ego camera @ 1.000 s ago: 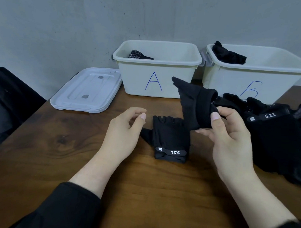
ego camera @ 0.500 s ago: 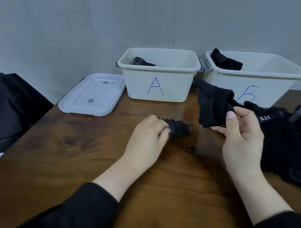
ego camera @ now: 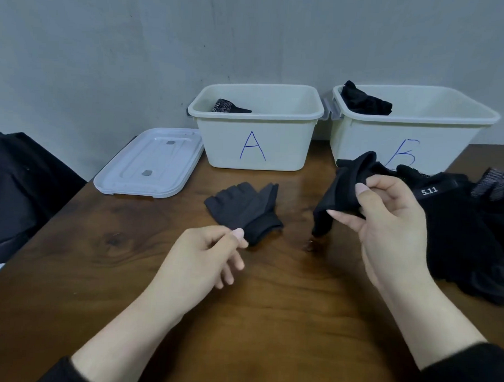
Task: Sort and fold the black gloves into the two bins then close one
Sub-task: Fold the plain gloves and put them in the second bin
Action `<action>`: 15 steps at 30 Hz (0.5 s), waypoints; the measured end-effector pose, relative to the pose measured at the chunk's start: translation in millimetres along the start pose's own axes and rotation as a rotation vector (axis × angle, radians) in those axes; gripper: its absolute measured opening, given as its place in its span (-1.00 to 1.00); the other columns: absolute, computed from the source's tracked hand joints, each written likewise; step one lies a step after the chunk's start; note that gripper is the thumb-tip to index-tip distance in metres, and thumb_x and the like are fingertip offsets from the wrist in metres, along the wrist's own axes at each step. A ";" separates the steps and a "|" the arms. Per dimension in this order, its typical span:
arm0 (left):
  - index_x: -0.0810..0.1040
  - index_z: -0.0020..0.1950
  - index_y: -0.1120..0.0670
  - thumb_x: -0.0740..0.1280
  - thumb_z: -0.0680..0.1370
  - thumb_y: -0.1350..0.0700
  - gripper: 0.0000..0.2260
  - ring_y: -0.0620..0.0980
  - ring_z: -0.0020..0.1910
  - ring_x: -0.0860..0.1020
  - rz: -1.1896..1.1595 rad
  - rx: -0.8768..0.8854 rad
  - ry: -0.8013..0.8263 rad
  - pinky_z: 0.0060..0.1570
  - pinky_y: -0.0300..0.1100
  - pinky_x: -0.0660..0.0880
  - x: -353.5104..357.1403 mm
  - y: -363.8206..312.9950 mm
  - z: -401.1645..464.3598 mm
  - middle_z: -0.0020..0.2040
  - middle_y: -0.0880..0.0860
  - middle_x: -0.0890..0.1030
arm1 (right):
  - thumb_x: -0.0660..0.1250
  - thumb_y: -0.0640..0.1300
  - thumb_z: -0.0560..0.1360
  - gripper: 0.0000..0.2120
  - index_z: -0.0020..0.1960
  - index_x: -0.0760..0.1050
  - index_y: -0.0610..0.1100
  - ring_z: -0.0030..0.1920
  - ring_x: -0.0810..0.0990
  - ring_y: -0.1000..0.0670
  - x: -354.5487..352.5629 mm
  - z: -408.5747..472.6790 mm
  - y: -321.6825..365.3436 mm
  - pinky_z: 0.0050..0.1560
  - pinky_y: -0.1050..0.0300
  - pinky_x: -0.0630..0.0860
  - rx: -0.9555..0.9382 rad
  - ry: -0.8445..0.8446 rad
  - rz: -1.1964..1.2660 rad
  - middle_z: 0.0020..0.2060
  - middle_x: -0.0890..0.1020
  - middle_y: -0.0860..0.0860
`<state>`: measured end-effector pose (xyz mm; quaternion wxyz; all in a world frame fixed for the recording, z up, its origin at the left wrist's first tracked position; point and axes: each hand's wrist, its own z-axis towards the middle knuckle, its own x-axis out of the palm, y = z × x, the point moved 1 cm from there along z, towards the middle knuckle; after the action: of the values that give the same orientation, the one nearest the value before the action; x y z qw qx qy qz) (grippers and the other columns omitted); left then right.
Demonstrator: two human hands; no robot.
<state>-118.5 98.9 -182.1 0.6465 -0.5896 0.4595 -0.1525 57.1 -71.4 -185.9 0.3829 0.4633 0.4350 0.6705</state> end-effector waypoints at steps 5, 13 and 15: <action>0.29 0.53 -0.29 0.37 0.51 -0.21 -0.40 -0.34 0.25 0.45 0.241 0.417 0.036 0.16 -0.41 0.43 21.5 -23.3 -5.4 0.30 -0.35 0.46 | 0.35 -0.26 0.59 -0.83 -0.13 0.61 -0.05 -0.04 0.68 -0.09 39.3 -32.6 1.2 0.12 -0.12 0.62 0.164 0.219 0.091 -0.20 0.67 -0.08; 0.61 0.14 -0.03 0.26 0.66 0.04 -0.85 -0.07 0.00 0.61 0.138 0.453 -0.329 0.04 -0.13 0.52 -13.1 -49.3 60.1 -0.05 -0.07 0.68 | 0.19 -0.11 0.69 -0.70 -0.05 0.68 -0.06 0.00 0.72 0.06 39.0 -25.4 4.9 0.04 0.00 0.63 -0.082 0.229 -0.302 -0.10 0.75 0.06; 0.60 0.07 -0.01 0.24 0.67 0.04 -0.86 -0.17 -0.11 0.58 0.128 0.462 -0.380 -0.10 -0.27 0.48 -36.2 -65.3 77.7 -0.13 -0.07 0.65 | 0.15 -0.07 0.70 -0.69 -0.05 0.65 -0.01 -0.02 0.69 0.13 24.9 -12.7 -8.6 0.05 0.05 0.63 -0.137 0.207 -0.505 -0.13 0.73 0.10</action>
<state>-55.0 157.1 -117.3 0.8462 -0.4149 0.3196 -0.0989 39.0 -48.7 -189.2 0.5216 0.2425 0.5272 0.6255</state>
